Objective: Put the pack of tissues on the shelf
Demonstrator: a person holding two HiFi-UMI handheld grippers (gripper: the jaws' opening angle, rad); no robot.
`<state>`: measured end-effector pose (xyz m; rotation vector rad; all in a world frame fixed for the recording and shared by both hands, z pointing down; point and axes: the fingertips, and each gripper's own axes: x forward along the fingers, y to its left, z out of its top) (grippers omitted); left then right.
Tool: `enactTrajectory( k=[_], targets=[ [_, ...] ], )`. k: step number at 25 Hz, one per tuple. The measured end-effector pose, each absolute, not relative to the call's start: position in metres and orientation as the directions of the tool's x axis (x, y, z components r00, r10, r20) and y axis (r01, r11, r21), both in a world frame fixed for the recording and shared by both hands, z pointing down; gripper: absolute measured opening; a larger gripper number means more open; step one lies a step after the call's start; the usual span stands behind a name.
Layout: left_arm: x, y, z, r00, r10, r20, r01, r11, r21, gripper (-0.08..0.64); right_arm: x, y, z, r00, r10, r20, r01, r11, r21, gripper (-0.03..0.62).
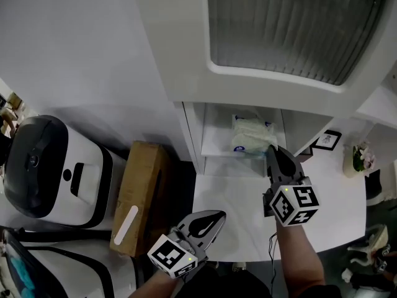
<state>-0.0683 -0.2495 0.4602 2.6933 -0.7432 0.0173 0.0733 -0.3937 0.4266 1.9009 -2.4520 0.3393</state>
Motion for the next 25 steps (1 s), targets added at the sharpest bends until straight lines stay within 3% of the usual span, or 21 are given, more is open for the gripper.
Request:
enactTrajectory(
  k=[19,25],
  targets=[
    [-0.087,-0.263,0.475,0.864,-0.488,0.125,-0.499,-0.792,0.352,0.005,0.066,-0.420,0.437,-0.221,-0.961,0.169,-0.969,0.196,-0.151,0.009],
    [-0.089,-0.264,0.479,0.862,-0.489,0.131,-0.501,-0.786,0.361,0.005,0.063,-0.422,0.430,-0.213,-0.962,0.173,-0.976,0.203,-0.074,0.009]
  ],
)
